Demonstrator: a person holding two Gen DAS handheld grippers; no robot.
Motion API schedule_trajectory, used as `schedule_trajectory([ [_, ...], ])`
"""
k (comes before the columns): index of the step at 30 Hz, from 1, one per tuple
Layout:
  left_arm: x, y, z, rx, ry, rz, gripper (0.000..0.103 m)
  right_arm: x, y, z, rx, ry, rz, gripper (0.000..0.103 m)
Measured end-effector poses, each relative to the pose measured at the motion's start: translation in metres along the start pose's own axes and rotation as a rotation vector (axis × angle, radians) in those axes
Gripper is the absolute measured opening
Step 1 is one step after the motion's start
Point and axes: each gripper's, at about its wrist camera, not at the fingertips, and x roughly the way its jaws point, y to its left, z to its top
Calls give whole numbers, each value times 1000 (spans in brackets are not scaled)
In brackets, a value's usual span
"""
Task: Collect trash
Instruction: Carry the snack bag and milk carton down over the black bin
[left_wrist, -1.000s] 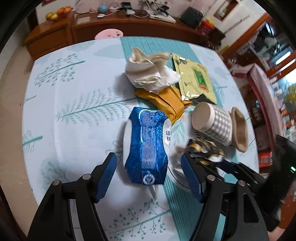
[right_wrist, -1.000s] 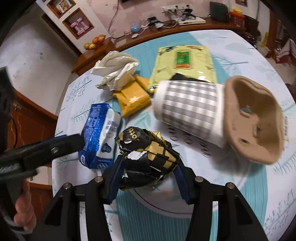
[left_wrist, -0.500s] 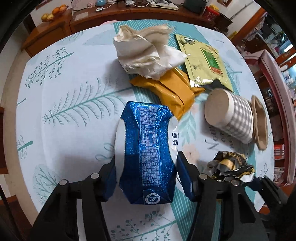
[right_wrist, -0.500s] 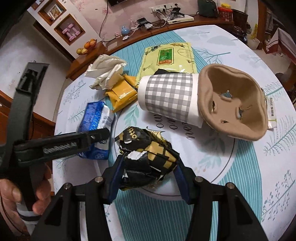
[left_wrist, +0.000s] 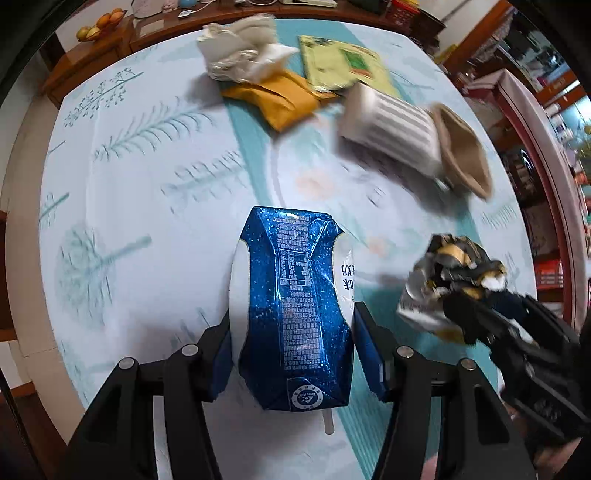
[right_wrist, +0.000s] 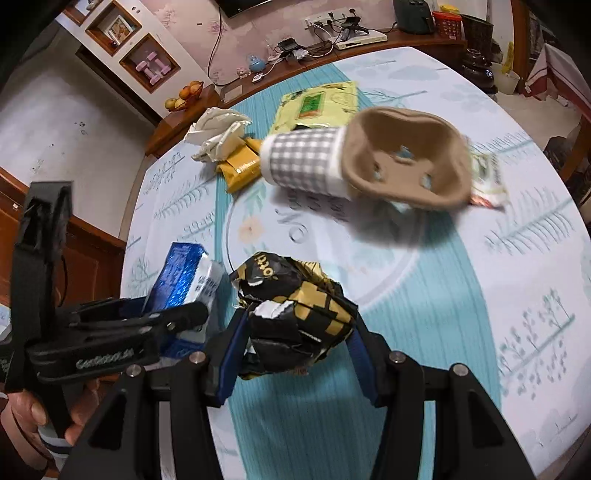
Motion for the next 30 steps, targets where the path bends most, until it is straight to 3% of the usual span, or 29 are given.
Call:
schedule_trajectory([
  [10, -32, -102, -81, -3, -54, -10, 56, -63, -50, -63, -91, 32, 65, 53],
  [21, -48, -214, -186, -119, -116, -6, 56, -137, -114, -140, -279, 82, 148, 53],
  [30, -43, -249, -249, -161, -103, 23, 56, -172, -151, -190, -332, 129, 175, 53],
])
